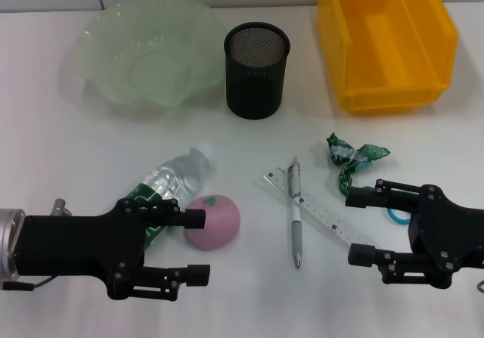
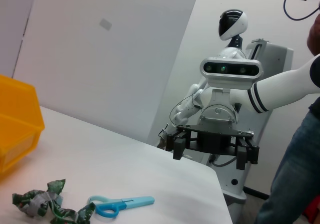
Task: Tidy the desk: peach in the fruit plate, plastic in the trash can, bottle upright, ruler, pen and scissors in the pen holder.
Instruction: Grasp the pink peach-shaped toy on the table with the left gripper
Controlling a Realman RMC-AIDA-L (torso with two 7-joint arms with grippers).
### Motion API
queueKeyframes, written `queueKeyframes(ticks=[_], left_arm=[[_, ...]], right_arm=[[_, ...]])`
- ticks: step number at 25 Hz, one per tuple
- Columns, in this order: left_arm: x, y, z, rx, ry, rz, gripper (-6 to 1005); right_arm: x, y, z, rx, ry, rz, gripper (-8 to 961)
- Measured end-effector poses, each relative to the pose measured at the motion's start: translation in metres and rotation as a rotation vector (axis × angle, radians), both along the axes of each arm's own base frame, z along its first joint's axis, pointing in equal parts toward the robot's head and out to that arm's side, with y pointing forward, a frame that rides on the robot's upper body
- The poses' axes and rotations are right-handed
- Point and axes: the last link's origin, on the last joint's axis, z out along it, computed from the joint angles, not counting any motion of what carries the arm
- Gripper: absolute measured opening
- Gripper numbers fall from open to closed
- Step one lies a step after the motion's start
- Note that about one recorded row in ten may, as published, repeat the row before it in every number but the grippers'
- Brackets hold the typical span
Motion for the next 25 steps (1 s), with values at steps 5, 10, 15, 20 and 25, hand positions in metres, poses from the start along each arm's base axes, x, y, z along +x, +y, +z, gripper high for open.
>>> queueKeyframes(ticks=[5, 10, 15, 20, 25], left_arm=[[0.001, 0.001, 0.001, 0.008, 0.0, -0.004, 784], [-0.001, 0.0, 0.0, 0.009, 0.003, 0.004, 784], [-0.002, -0.001, 0.0, 0.004, 0.004, 0.015, 784], [0.001, 0.007, 0.006, -0.002, 0.029, 0.038, 783], [0.013, 0.024, 0.018, -0.007, 0.091, 0.049, 783]], right_arm=[[-0.001, 0.0, -0.001, -0.001, 0.002, 0.001, 760], [-0.001, -0.001, 0.0, -0.004, 0.006, 0.005, 760], [-0.002, -0.001, 0.001, -0.002, 0.012, 0.01, 759], [-0.003, 0.001, 0.001, 0.001, 0.011, 0.013, 759], [0.001, 0.003, 0.006, 0.03, 0.01, -0.007, 760]])
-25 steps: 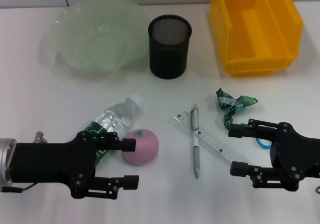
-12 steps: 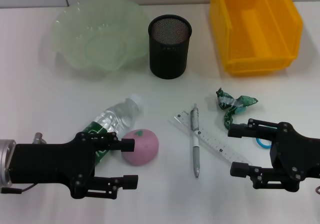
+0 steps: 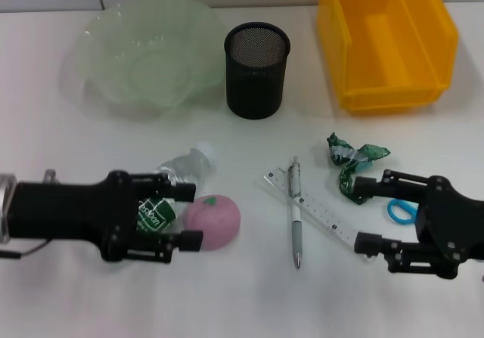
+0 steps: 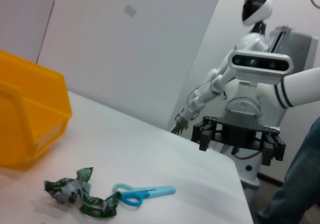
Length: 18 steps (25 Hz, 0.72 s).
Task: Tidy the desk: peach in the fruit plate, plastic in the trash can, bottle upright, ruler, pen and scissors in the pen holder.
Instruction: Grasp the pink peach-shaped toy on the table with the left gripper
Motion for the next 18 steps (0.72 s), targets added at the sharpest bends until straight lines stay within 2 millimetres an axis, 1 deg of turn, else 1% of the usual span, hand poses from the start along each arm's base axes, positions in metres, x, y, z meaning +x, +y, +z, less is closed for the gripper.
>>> queueKeyframes(ticks=[1, 2, 3, 6, 12, 16, 17, 18], left_arm=[[0.004, 0.004, 0.002, -0.007, 0.013, -0.002, 783], [0.013, 0.012, 0.004, -0.018, 0.045, -0.02, 783], [0.013, 0.012, 0.004, -0.018, 0.045, -0.02, 783], [0.028, 0.023, 0.005, -0.029, 0.114, -0.064, 783], [0.06, 0.042, 0.003, -0.053, 0.316, -0.13, 783], [0.076, 0.054, -0.011, -0.058, 0.467, -0.156, 783], [0.081, 0.058, -0.021, -0.059, 0.538, -0.167, 783], [0.081, 0.058, -0.021, -0.059, 0.538, -0.167, 783]], right_arm=[[0.002, 0.0, 0.001, 0.01, 0.0, -0.009, 760], [0.005, -0.001, 0.004, 0.03, 0.001, -0.028, 760], [0.005, -0.001, 0.004, 0.03, 0.001, -0.028, 760], [0.011, -0.004, 0.008, 0.059, 0.005, -0.059, 760], [0.022, -0.011, 0.014, 0.102, 0.014, -0.117, 760], [0.026, -0.014, 0.017, 0.123, 0.019, -0.141, 760], [0.029, -0.015, 0.018, 0.134, 0.02, -0.154, 760], [0.029, -0.015, 0.018, 0.134, 0.02, -0.154, 760]])
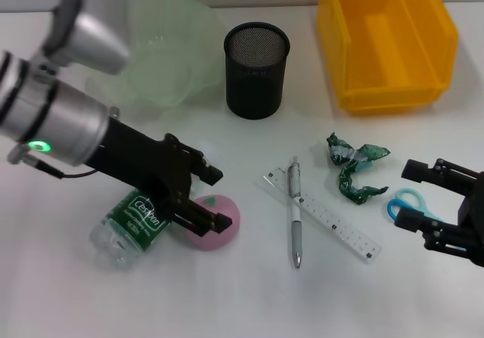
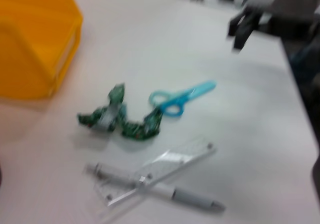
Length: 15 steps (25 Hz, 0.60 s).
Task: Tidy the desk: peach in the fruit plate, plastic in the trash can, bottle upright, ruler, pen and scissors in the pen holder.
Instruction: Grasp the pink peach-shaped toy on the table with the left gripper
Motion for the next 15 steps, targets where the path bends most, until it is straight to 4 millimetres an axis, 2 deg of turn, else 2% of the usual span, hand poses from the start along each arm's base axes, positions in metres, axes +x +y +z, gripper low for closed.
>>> queueKeyframes(ticks=[5, 10, 15], left_arm=[[0.009, 0.0, -0.025, -0.021, 0.112, -0.054, 783], [0.016, -0.003, -0.036, -0.039, 0.137, -0.094, 782], [0.015, -0.002, -0.044, -0.021, 0.152, -0.103, 782]], right_arm=[[0.006, -0.002, 0.001, 0.019, -0.007, -0.038, 759], [0.008, -0.003, 0.0, 0.022, -0.011, -0.05, 759], [0.009, -0.005, -0.001, 0.015, -0.012, -0.054, 759]])
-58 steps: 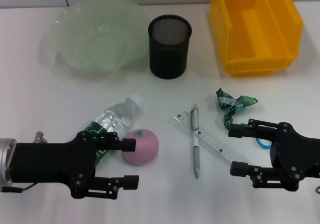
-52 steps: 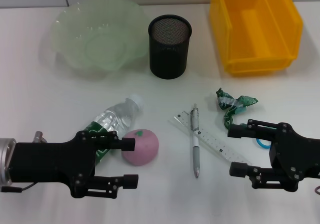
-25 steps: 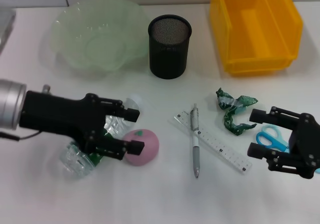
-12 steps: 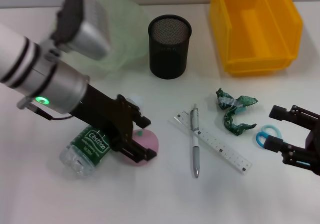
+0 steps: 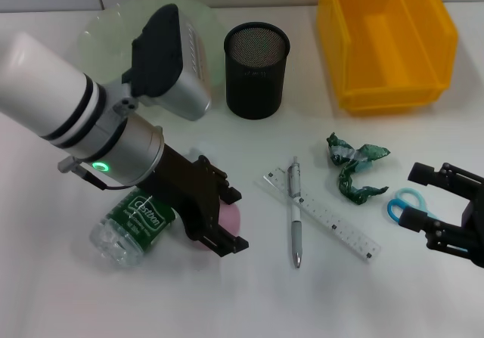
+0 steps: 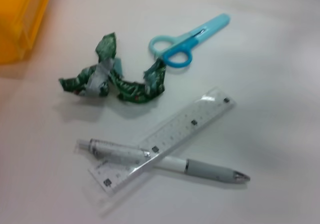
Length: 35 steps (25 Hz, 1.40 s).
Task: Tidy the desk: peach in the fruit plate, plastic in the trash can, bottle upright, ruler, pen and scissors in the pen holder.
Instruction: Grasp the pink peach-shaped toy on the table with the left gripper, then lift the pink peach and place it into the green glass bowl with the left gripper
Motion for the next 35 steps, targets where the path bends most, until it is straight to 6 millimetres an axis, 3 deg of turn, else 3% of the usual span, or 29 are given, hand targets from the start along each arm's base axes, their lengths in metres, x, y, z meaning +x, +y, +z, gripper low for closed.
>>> queueKeyframes(ticks=[7, 18, 29, 35], left_arm=[[-0.009, -0.003, -0.01, -0.001, 0.042, -0.003, 782], [-0.011, -0.001, -0.011, 0.023, 0.032, -0.003, 492], [-0.015, 0.001, -0.01, 0.047, 0.033, 0.0, 69], [-0.013, 0.001, -0.009, 0.05, 0.013, 0.003, 34]], right_arm=[[0.0, 0.0, -0.002, -0.003, -0.004, -0.006, 759], [0.0, 0.0, -0.004, -0.01, -0.006, -0.004, 760], [0.0, 0.0, -0.004, -0.009, -0.006, -0.005, 760], [0.0, 0.0, -0.004, -0.007, -0.005, -0.006, 759]])
